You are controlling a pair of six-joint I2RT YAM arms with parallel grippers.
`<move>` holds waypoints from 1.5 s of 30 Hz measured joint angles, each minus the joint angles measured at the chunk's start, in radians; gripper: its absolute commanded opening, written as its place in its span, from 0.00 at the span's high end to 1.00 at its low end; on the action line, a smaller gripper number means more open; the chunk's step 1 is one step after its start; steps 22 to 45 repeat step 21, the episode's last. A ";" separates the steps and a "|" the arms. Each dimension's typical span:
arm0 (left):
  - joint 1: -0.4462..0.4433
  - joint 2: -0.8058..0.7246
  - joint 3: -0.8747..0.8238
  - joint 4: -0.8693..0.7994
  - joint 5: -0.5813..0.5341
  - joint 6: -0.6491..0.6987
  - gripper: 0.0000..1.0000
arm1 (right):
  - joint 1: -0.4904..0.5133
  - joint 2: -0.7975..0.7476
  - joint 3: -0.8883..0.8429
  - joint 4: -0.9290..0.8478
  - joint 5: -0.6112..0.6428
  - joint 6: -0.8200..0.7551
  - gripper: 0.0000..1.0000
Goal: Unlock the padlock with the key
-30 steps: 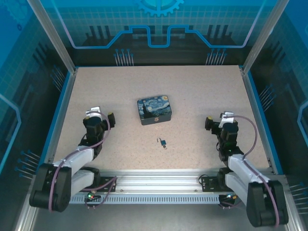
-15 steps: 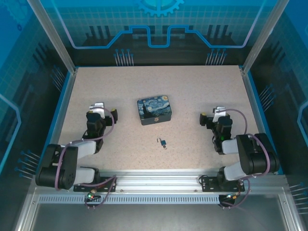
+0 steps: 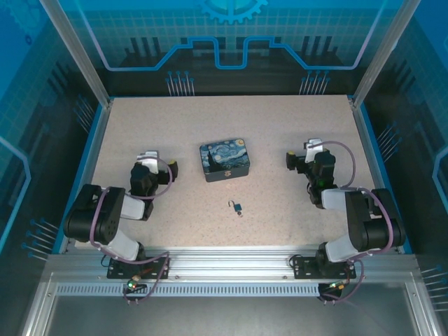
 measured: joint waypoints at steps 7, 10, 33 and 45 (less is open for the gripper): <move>0.032 -0.002 0.100 -0.095 0.015 -0.008 0.01 | 0.001 0.000 0.000 -0.013 0.000 -0.005 0.00; 0.035 -0.002 0.100 -0.116 0.022 -0.008 0.01 | 0.005 0.000 0.000 -0.014 0.000 -0.008 0.00; 0.035 -0.002 0.100 -0.131 0.022 -0.008 0.01 | 0.005 0.000 0.000 -0.021 0.000 -0.008 0.00; 0.035 -0.002 0.100 -0.131 0.022 -0.008 0.01 | 0.005 0.000 0.000 -0.021 0.000 -0.008 0.00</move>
